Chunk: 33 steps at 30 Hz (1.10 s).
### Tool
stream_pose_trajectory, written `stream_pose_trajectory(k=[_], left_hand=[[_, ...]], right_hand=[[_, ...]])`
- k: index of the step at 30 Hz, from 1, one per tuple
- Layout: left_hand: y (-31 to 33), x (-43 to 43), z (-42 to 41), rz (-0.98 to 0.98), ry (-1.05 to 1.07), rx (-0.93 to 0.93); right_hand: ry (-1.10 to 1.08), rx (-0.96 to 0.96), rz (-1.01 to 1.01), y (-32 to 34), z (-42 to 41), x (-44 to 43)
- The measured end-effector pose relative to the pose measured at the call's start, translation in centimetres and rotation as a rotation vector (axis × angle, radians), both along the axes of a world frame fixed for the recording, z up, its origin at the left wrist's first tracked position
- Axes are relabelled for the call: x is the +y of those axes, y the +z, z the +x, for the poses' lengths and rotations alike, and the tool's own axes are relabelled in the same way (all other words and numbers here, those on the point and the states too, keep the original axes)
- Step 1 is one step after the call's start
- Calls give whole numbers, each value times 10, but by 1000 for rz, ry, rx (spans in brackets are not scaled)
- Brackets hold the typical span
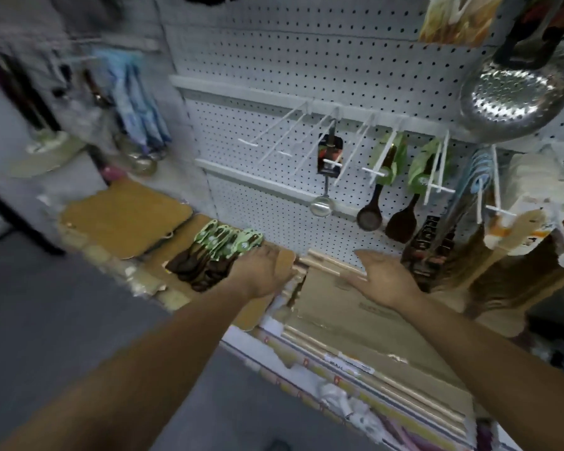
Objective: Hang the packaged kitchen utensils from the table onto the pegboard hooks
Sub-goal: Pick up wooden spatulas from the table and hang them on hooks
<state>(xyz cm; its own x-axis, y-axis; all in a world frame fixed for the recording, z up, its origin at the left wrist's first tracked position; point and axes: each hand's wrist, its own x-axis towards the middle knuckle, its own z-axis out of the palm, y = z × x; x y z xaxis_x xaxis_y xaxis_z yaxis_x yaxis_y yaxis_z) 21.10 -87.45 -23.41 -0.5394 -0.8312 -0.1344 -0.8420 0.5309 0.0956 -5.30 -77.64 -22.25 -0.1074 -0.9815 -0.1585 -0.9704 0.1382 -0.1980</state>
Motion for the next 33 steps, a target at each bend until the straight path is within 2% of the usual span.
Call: stream_pose_trajectory(k=[5,14,24,33], left_hand=[[11,13,82,-18,166,-55],[7,-1,223,4,307,-81],[-25,-73,366,33,202,-102],[-53,-157,406,116,136,-122]], right_hand=[[150,-32,-38,2,77,-25],[311,-3,-71,4,214,-74],[218,53,-2,-8,363,-127],[212,87,37,-41,425,-198]])
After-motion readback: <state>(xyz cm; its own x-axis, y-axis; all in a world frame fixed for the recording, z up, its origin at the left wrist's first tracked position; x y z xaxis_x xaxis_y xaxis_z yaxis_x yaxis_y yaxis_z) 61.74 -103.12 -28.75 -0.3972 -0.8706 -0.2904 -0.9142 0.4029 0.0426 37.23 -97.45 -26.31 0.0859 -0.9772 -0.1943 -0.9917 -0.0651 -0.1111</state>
